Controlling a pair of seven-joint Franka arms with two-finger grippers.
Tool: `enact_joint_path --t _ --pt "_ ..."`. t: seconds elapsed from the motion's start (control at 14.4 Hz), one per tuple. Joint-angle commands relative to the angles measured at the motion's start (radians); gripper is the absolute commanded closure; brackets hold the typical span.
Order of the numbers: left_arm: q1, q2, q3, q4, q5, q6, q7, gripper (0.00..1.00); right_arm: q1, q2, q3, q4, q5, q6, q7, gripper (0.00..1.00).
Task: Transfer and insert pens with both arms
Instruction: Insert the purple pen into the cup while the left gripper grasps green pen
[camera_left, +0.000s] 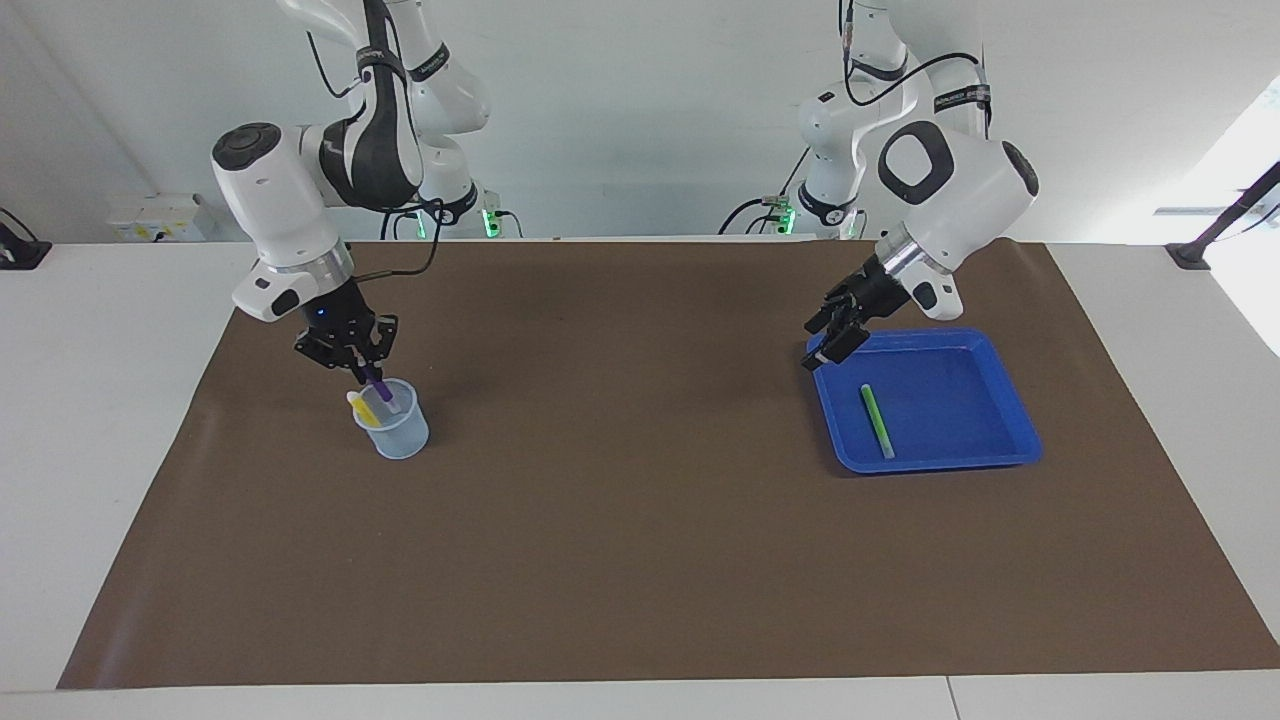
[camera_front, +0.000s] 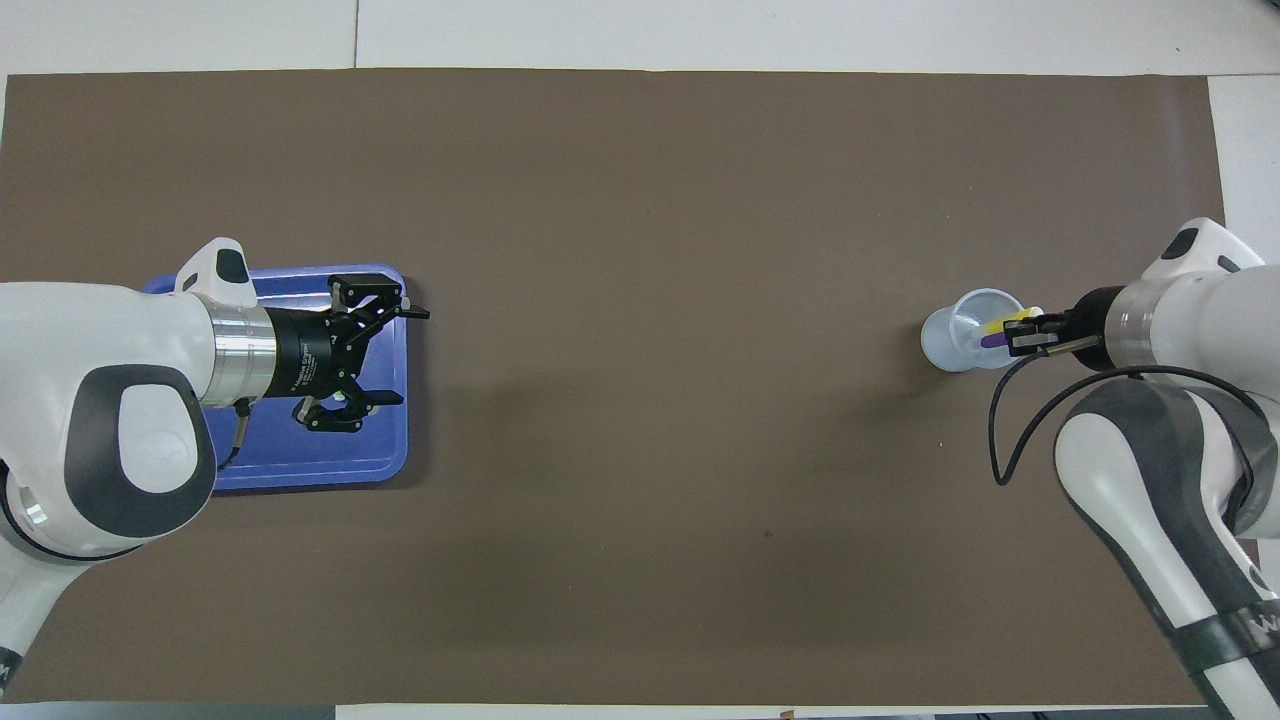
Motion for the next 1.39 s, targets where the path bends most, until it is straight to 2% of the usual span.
enact_joint_path --t 0.0,0.14,0.35,0.56,0.63,0.7,0.97,1.04,1.18,1.32 --pt "0.008 0.128 -0.002 0.078 0.202 -0.017 0.143 0.00 -0.009 0.026 -0.001 -0.011 -0.024 0.033 -0.014 1.00" --pt "0.017 0.205 -0.002 0.122 0.447 -0.021 0.294 0.00 -0.009 0.026 -0.001 -0.013 -0.041 0.036 -0.012 1.00" --pt "0.043 0.266 -0.004 0.148 0.655 -0.029 0.505 0.00 -0.009 0.022 0.001 -0.027 -0.047 0.033 -0.011 1.00" --pt "0.060 0.346 -0.001 0.168 0.777 -0.012 0.701 0.00 -0.009 0.023 0.001 -0.041 -0.047 0.034 -0.009 1.00" --pt "0.060 0.386 -0.002 0.185 0.830 -0.010 0.738 0.00 -0.009 0.023 0.001 -0.041 -0.047 0.034 -0.009 1.00" --pt "0.059 0.394 -0.002 0.187 0.862 -0.010 0.749 0.00 -0.009 0.022 0.001 -0.042 -0.047 0.034 -0.009 1.00" --pt "0.049 0.423 -0.002 0.185 0.882 0.014 0.780 0.05 -0.009 0.020 0.001 -0.042 -0.047 0.027 -0.008 1.00" --pt "0.048 0.425 -0.002 0.185 0.884 0.011 0.780 0.05 -0.009 0.020 0.001 -0.042 -0.047 0.025 -0.008 0.97" --pt "0.048 0.425 -0.002 0.181 0.882 0.010 0.778 0.09 -0.009 0.020 0.001 -0.042 -0.047 0.022 -0.008 0.63" --pt "0.048 0.423 -0.002 0.175 0.882 0.011 0.778 0.14 -0.009 0.020 0.001 -0.042 -0.047 0.022 -0.008 0.45"
